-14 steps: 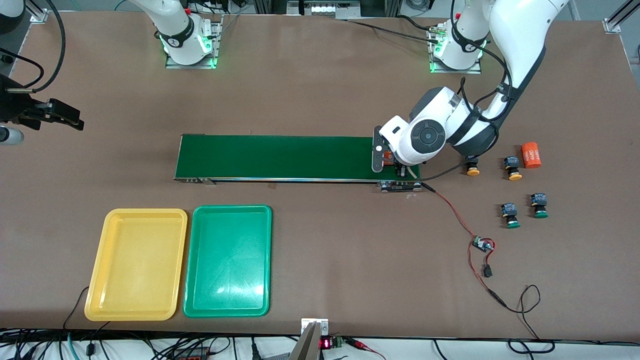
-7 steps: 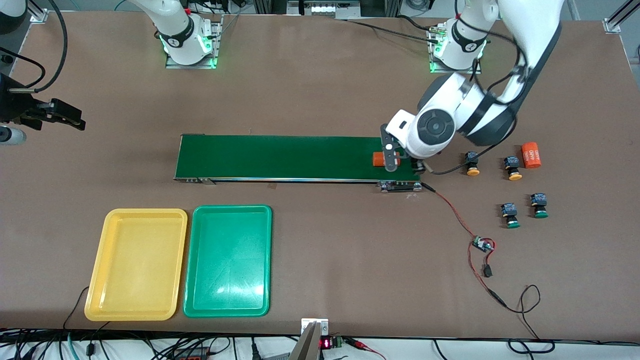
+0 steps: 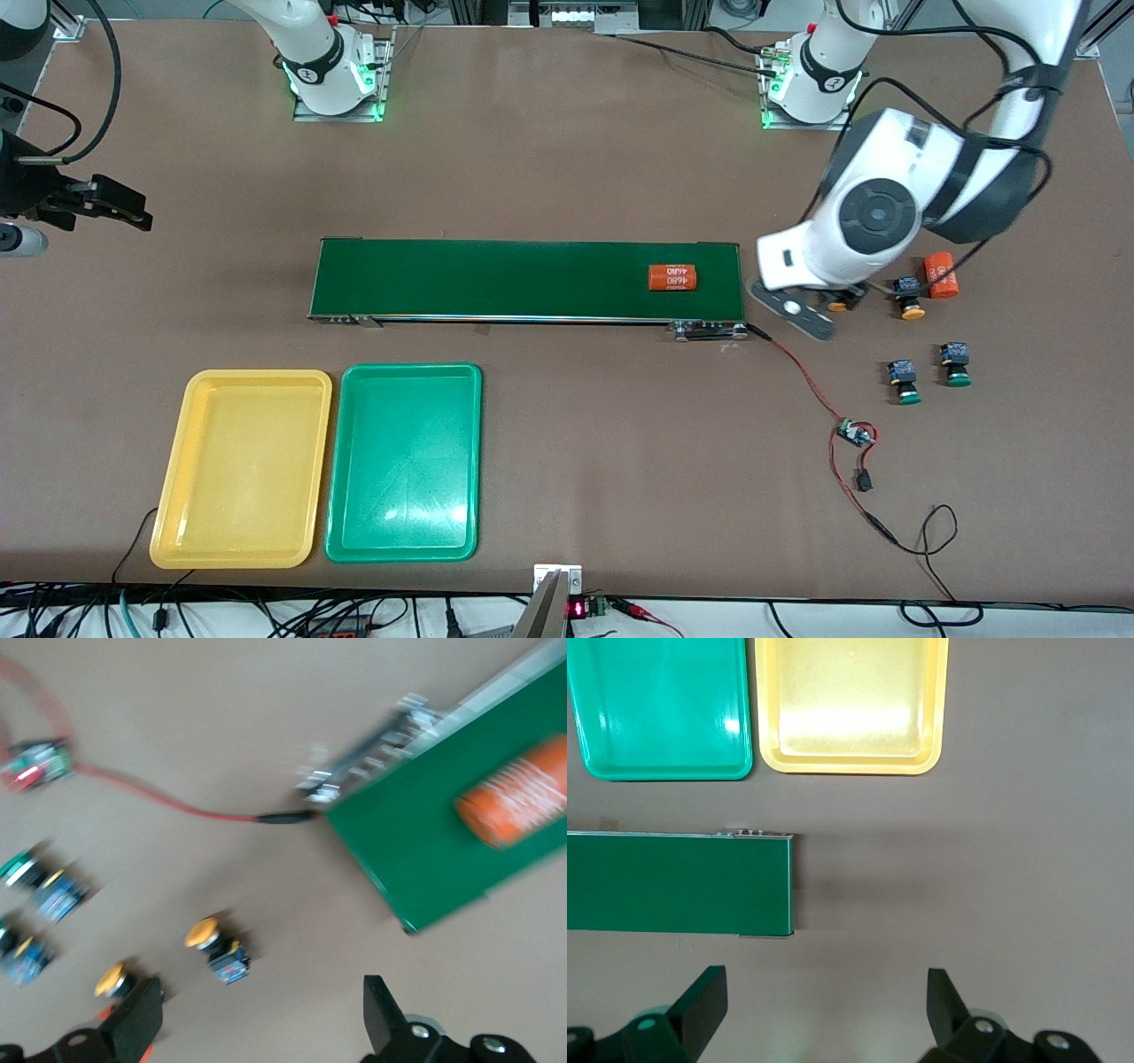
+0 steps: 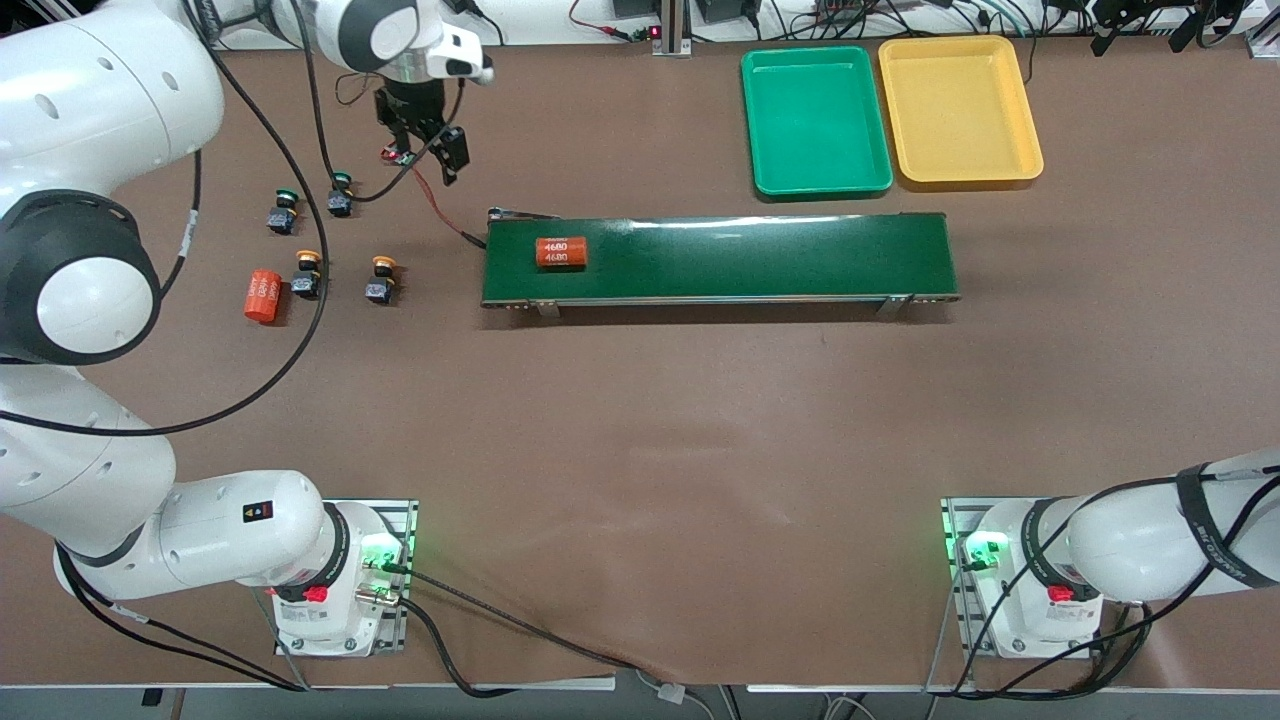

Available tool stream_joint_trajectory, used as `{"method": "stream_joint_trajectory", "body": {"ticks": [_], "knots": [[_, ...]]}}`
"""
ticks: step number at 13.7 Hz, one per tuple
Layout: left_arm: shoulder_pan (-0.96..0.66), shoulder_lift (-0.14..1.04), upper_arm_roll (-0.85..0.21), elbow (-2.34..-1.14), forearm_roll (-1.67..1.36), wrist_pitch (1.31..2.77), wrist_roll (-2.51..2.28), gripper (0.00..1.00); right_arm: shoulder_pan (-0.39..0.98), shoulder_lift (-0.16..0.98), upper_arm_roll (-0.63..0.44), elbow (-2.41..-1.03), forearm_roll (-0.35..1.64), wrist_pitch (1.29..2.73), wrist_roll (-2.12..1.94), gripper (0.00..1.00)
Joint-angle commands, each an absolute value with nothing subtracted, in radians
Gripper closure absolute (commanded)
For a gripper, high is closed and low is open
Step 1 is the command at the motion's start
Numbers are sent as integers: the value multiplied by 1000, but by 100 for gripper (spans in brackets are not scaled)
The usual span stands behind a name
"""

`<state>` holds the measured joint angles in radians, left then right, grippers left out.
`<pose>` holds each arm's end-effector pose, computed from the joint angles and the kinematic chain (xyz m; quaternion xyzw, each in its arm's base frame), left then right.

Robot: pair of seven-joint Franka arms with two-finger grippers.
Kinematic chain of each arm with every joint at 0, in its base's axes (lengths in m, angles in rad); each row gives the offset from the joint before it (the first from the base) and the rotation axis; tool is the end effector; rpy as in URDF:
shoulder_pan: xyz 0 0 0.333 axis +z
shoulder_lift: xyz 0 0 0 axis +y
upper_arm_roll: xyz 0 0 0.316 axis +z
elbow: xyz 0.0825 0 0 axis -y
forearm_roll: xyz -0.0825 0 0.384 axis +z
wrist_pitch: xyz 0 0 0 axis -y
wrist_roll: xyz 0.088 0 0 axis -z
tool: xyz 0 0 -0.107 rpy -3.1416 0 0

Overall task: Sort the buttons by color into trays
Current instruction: 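Move the left gripper back and grasp a green-capped button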

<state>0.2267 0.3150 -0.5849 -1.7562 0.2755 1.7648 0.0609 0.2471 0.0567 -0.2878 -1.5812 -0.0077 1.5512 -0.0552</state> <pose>0.5814 -0.1653 0.3954 -0.9599 0.2479 0.1152 0.0618 0.5664 -0.0196 0.5875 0.9990 0.0072 -0.0427 0.0099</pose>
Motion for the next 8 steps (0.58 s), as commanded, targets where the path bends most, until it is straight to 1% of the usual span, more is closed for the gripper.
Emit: {"method": "stream_joint_trajectory", "body": {"ticks": [1,2,3,5,7,8], "knots": [[297,386,-592,-1613,307,1746,-67,0,255,34,-284,-1594,-15,1552,-41,0],[342,425,-591,-1553,307,1744,-67,0,261,34,-285,-1594,-15,1552,-41,0],[372,454,-589,-1525,307,1743,-67,0,262,32,-284,-1594,-15,1551,-41,0],[431,491,-580,-1531,311,1743,-64,0,261,32,-285,-1594,-15,1551,-40,0],[445,569,-508,-1523,331,1764,-58,0,259,32,-287,-1594,-15,1548,-41,0],[448,592,-503,-1526,343,1808,-58,0,258,32,-287,-1594,-15,1549,-41,0]]}}
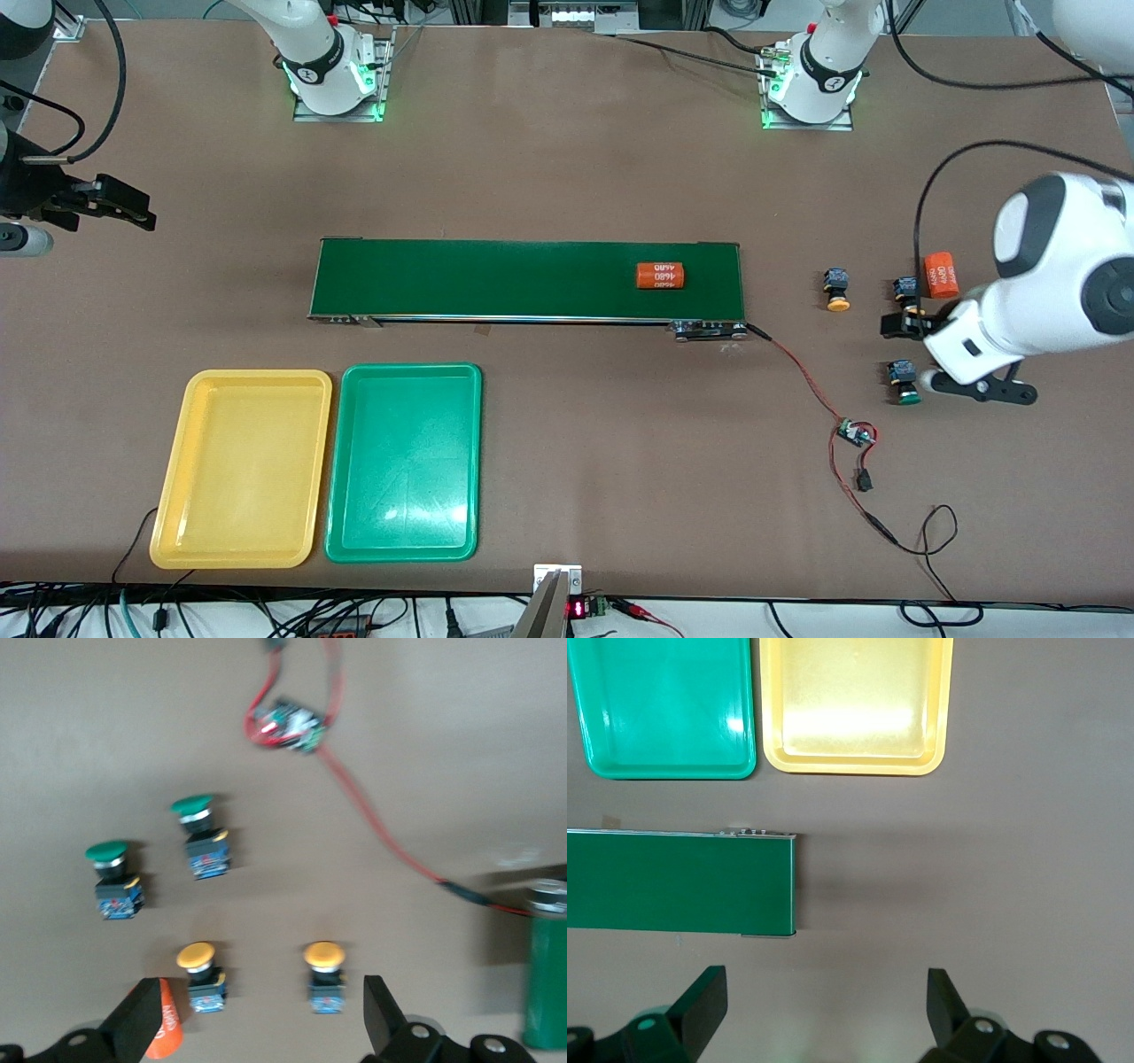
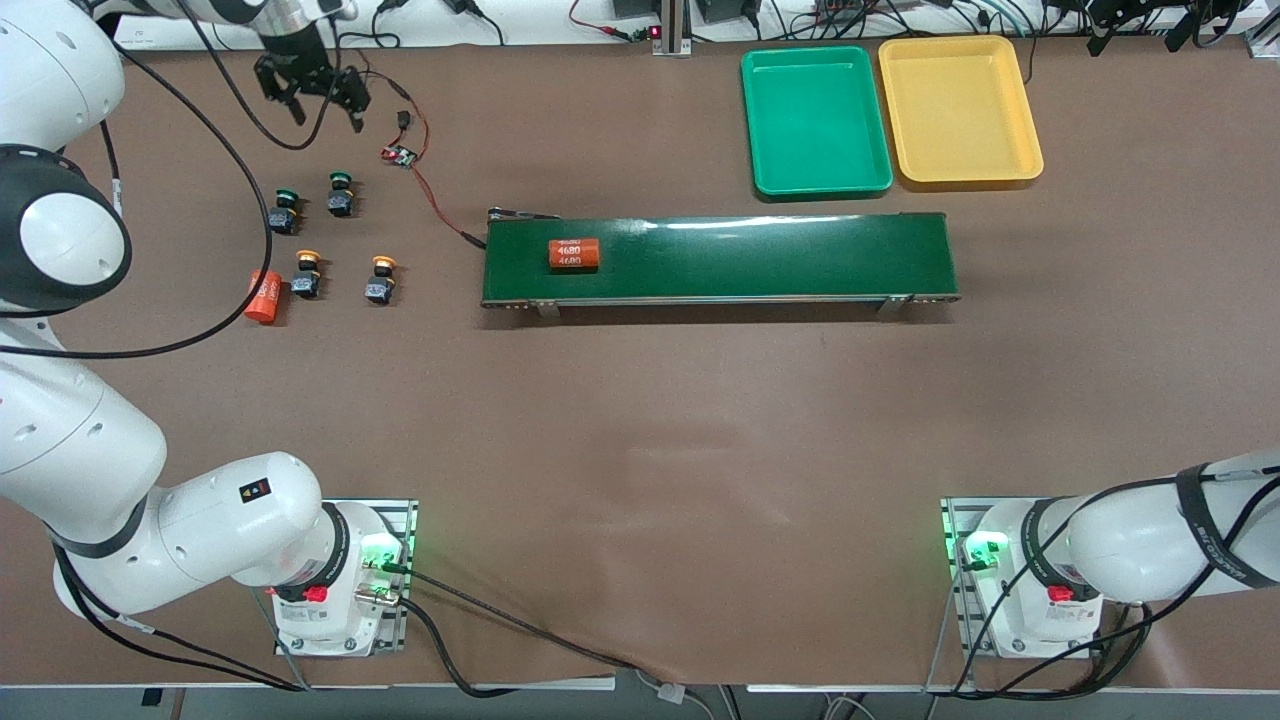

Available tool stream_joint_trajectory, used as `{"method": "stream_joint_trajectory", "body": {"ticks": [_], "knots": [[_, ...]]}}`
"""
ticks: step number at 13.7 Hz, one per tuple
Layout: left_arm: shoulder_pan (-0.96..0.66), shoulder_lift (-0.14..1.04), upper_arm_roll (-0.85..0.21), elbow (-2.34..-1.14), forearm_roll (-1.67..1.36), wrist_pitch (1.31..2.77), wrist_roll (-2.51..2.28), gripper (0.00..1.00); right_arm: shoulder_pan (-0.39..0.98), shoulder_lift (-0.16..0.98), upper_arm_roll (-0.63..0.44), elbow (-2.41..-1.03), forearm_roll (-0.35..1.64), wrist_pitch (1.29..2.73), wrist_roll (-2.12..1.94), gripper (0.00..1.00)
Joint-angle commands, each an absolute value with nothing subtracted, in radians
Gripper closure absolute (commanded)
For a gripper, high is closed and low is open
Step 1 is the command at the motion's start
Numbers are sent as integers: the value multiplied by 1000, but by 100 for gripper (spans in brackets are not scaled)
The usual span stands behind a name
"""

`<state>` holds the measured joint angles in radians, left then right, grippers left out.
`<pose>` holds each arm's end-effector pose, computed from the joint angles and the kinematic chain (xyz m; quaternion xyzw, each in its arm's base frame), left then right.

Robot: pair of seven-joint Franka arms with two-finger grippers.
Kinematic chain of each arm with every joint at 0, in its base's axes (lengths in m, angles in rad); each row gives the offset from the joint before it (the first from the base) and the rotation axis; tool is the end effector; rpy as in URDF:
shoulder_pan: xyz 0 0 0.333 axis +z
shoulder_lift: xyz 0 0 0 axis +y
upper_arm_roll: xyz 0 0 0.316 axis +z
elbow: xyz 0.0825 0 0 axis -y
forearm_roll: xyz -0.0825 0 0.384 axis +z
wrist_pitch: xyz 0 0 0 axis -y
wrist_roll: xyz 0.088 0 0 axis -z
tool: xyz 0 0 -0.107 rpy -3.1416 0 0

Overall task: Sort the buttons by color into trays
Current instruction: 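Move the left gripper back and grasp a green-capped button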

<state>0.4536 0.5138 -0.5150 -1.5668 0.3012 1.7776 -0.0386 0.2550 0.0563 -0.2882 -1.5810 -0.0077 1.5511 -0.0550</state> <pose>0.6559 0.0298 0.3577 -0.9921 0.0460 0.1139 0.0237 0.5665 -0.0153 0.5878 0.9990 0.0109 -0.0424 0.0100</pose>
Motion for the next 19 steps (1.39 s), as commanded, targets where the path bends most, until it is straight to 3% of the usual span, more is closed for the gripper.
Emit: {"method": "stream_joint_trajectory", "body": {"ticks": [1,9,13,15,19], "knots": [[451,606,-496,-1540,348,1872,-72,0,258,32,-287,-1594,-14,1549,-41,0],[515,729,-436,-1589,351,2083,-61,0,259,34,-287,-1594,-14,1552,-40,0],[515,793,-417,-1601,402,2172,-60,9,258,34,-287,-1594,-14,1551,-41,0],[514,804,-417,-1620,402,2177,-75,23,261,32,-287,-1594,-15,1555,-41,0],[511,798,-420,-1632,400,2158,-120,71,261,32,-287,-1594,-14,1555,-41,0]]}}
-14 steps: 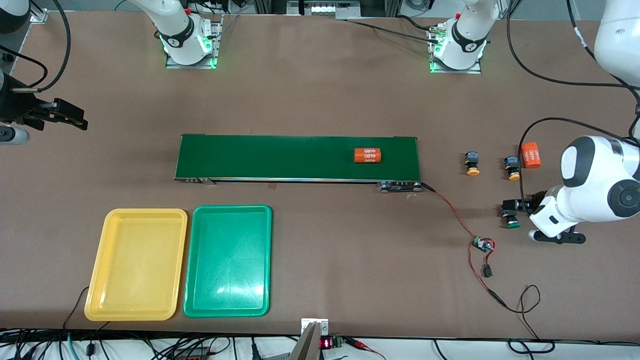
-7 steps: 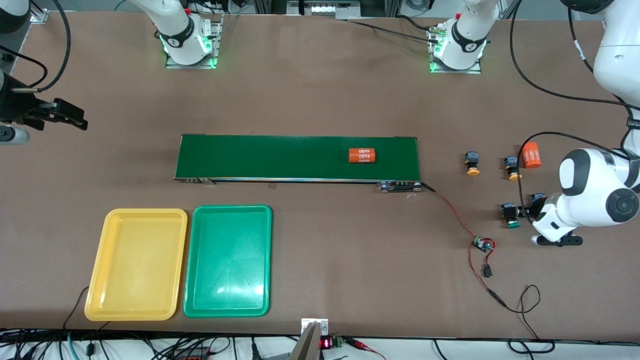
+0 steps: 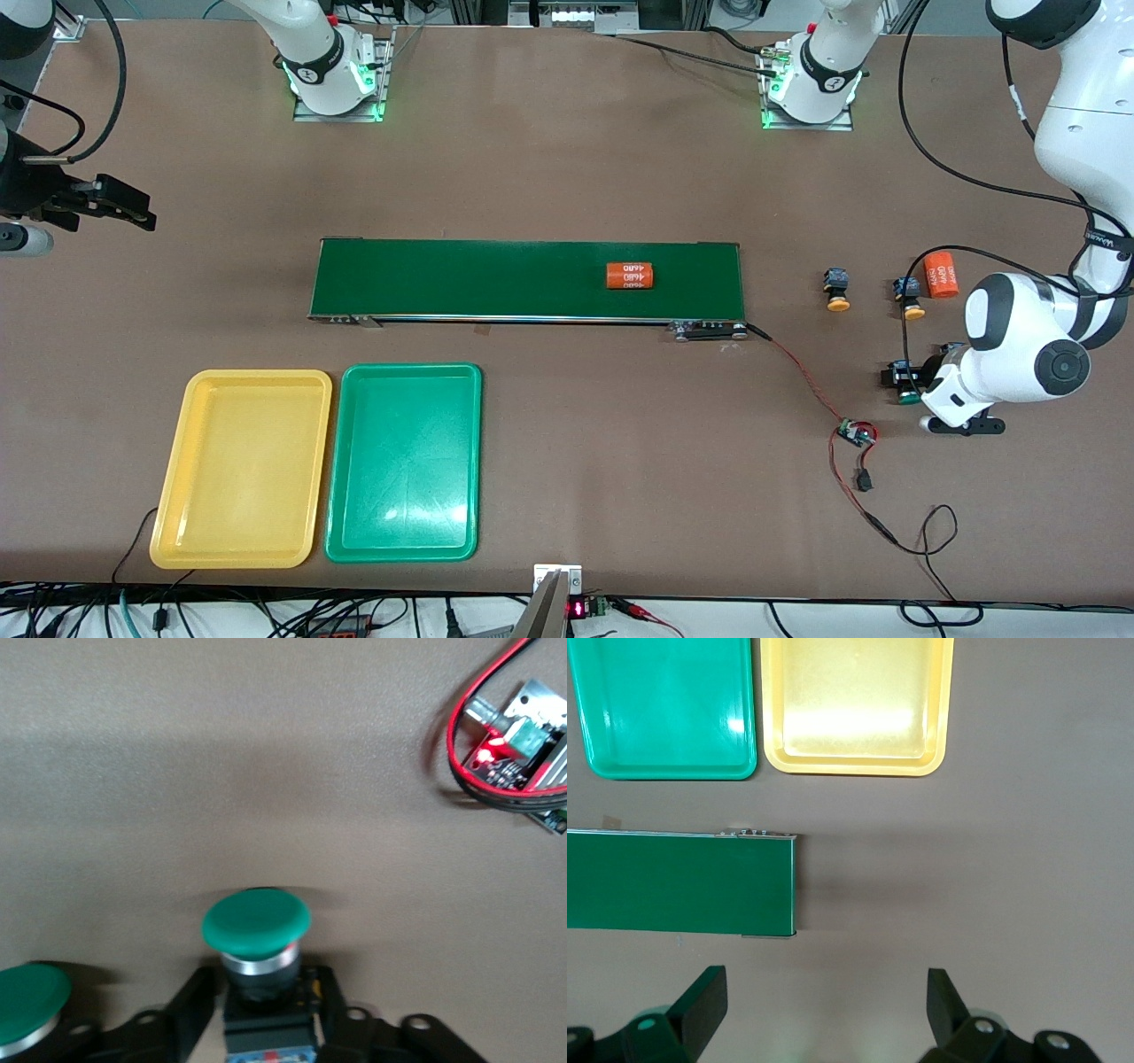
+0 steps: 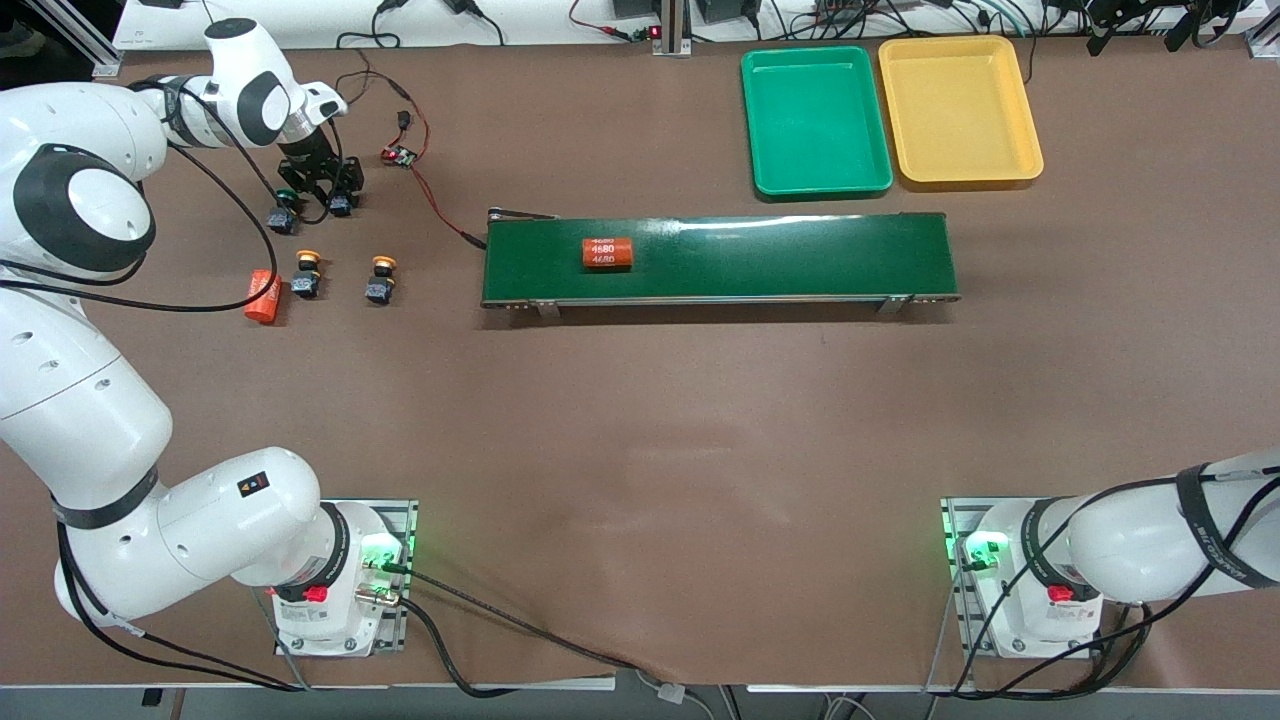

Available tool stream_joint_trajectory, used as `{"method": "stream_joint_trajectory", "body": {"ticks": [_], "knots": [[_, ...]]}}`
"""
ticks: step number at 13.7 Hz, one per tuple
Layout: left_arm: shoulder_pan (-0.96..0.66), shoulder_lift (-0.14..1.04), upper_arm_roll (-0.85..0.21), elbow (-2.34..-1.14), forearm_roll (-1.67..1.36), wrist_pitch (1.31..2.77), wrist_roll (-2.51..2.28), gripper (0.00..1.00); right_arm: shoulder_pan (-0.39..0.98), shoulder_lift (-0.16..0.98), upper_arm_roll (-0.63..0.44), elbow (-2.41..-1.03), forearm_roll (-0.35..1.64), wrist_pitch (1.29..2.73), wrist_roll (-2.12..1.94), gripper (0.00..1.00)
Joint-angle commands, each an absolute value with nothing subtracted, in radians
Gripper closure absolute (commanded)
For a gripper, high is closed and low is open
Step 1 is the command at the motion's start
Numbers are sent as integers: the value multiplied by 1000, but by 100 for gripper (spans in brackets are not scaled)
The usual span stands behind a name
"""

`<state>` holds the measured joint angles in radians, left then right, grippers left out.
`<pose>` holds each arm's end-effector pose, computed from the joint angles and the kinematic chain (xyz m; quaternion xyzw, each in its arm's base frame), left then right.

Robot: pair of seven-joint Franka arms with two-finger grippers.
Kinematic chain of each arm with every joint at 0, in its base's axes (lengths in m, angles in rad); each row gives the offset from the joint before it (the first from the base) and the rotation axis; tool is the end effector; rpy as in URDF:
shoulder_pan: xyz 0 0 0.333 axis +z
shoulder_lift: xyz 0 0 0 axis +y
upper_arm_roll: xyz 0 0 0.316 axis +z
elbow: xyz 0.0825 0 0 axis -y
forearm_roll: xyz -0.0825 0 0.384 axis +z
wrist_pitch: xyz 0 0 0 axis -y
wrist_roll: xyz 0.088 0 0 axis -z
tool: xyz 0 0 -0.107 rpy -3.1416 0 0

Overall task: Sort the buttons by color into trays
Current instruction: 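Move the left gripper back and grasp a green-capped button, then place the green button on the conveyor belt with the left gripper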

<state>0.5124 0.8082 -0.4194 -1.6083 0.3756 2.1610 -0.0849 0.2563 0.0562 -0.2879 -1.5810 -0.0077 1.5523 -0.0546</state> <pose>0.6626 0.1075 0.1684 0.9963 0.0147 -0.0837 0.0091 0.5666 -0.0144 0.5879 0.9990 0.0115 -0.0418 0.0100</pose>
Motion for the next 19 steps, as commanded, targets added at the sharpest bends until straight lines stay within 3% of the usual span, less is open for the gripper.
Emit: {"method": "stream_joint_trajectory", "body": {"ticks": [1,3,7,11,15,19], "knots": [[509,792,-425,-1631,400,2142,-118,79,261,32,-287,-1594,-14,1554,-41,0],[509,756,-445,-1618,400,2073,-115,85,262,32,-287,-1594,-14,1554,-41,0],[514,681,-618,-1612,391,1861,-124,85,261,32,-287,-1594,-12,1551,-40,0],[525,658,-791,-1621,367,1741,-230,85,261,32,-287,-1594,-12,1552,-40,0],[531,670,-938,-1687,324,1753,-433,85,261,32,-287,-1594,-12,1552,-40,0],[522,667,-1017,-1868,324,1978,-612,85,261,32,-287,-1594,-12,1552,-40,0]]}}
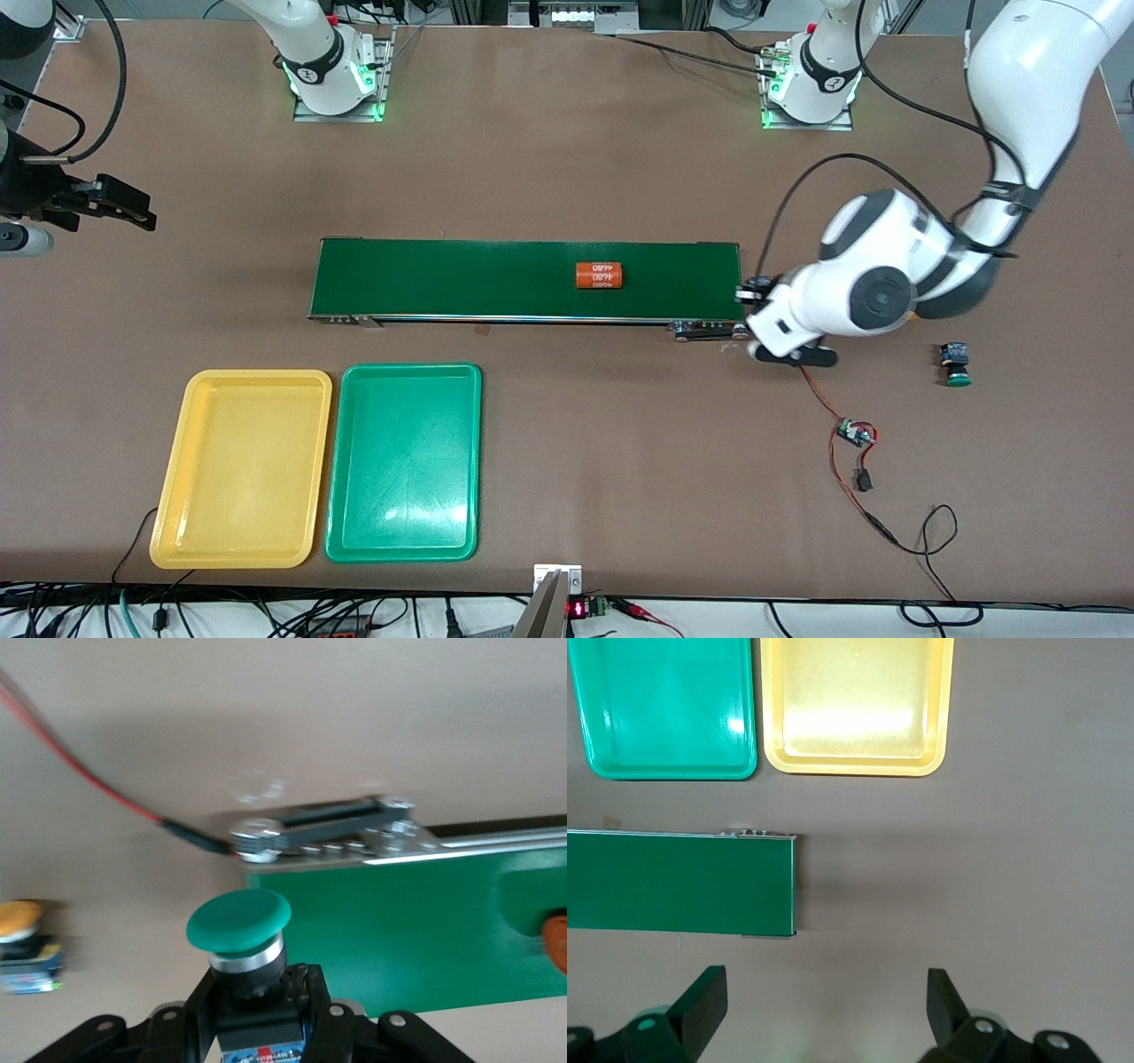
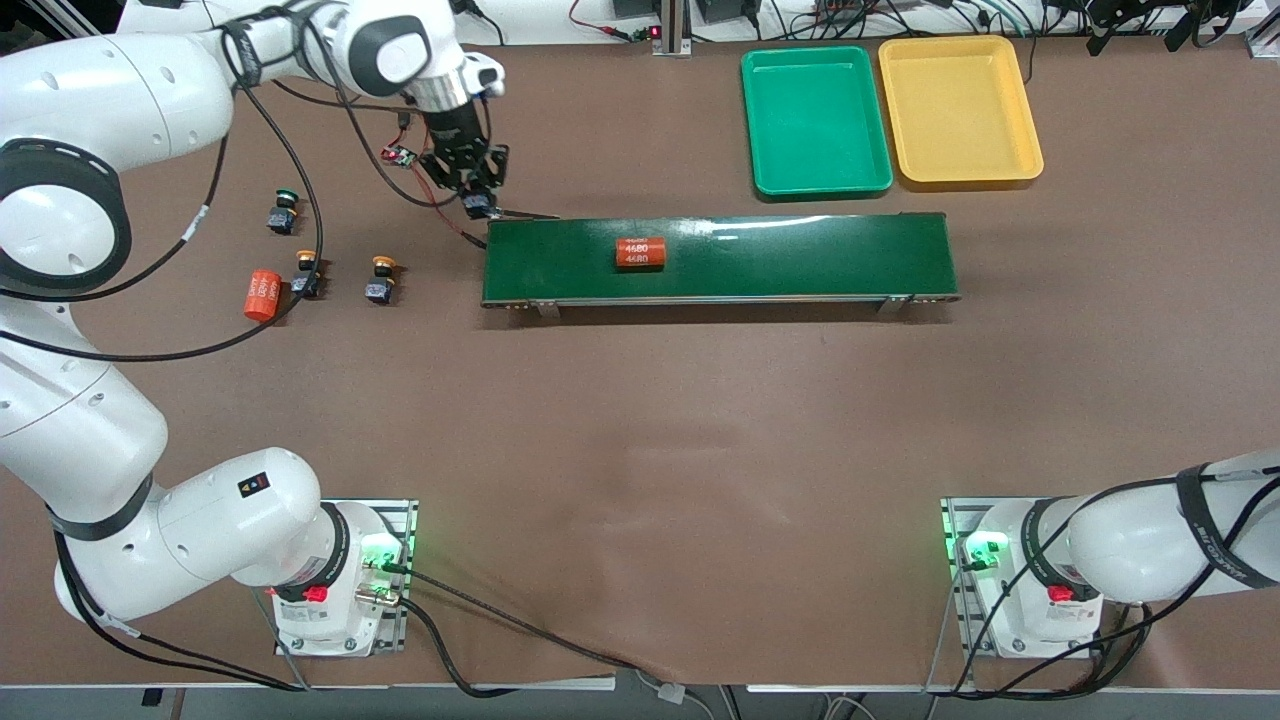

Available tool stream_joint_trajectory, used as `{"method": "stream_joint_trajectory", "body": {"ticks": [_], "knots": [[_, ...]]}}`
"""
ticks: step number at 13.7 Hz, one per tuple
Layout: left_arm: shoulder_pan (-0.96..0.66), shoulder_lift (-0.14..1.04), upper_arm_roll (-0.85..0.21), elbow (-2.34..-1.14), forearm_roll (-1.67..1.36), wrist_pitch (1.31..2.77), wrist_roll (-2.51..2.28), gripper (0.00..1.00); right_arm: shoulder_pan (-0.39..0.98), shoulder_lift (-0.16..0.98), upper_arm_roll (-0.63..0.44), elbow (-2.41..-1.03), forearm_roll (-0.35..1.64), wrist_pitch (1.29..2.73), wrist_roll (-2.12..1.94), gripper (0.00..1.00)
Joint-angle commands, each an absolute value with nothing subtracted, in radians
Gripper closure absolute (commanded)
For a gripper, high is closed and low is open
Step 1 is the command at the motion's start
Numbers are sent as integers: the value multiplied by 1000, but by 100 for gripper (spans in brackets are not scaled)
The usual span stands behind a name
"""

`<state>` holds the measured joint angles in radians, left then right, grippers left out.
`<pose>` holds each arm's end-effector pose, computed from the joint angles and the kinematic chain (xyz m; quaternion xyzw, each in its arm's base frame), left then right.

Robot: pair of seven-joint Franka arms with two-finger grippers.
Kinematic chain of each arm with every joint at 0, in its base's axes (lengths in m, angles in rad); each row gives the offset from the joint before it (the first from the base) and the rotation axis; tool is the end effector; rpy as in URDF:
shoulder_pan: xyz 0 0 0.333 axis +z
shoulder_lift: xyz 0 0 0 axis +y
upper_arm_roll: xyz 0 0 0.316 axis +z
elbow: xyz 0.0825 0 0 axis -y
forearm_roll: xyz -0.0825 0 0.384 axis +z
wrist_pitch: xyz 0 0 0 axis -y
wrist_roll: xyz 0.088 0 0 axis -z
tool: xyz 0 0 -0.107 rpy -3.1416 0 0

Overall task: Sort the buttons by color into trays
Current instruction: 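Place the green button on the conveyor belt with the left gripper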

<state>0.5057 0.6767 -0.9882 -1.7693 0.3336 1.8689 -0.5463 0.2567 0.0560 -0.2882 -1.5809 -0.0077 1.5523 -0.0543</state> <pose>0.5800 -0.2112 0.2995 0.9839 -0.0229 -0.1697 0.0518 0.5666 -0.0144 0.5881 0.9990 0.0114 -0.0416 0.0100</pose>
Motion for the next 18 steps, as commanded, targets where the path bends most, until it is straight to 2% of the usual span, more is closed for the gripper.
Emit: {"method": "stream_joint_trajectory", "body": {"ticks": [1,3,6,7,8,10,11,14,18], "knots": [[493,667,-1017,-1905,330,2037,-658,85,261,32,-287,-1594,-12,1554,-40,0],[424,670,-1009,-1934,344,2107,-727,84,261,32,-287,-1594,-12,1555,-40,0],[385,684,-996,-1936,360,2112,-736,82,261,32,-287,-1594,-12,1555,-40,0],[385,686,-991,-1936,374,2112,-736,74,261,32,-287,-1594,-12,1555,-40,0],[384,686,-986,-1937,377,2112,-736,64,261,32,-287,-1594,-12,1555,-40,0],[390,684,-985,-1936,377,2106,-742,16,261,32,-287,-1595,-12,1555,-40,0],[394,680,-985,-1931,377,2099,-739,1,261,32,-287,-1595,-12,1554,-40,0],[408,660,-997,-1887,377,2015,-744,0,261,32,-287,-1595,-12,1552,-40,0],[472,658,-1045,-1654,376,1682,-697,0,259,32,-287,-1595,-12,1546,-40,0]]}}
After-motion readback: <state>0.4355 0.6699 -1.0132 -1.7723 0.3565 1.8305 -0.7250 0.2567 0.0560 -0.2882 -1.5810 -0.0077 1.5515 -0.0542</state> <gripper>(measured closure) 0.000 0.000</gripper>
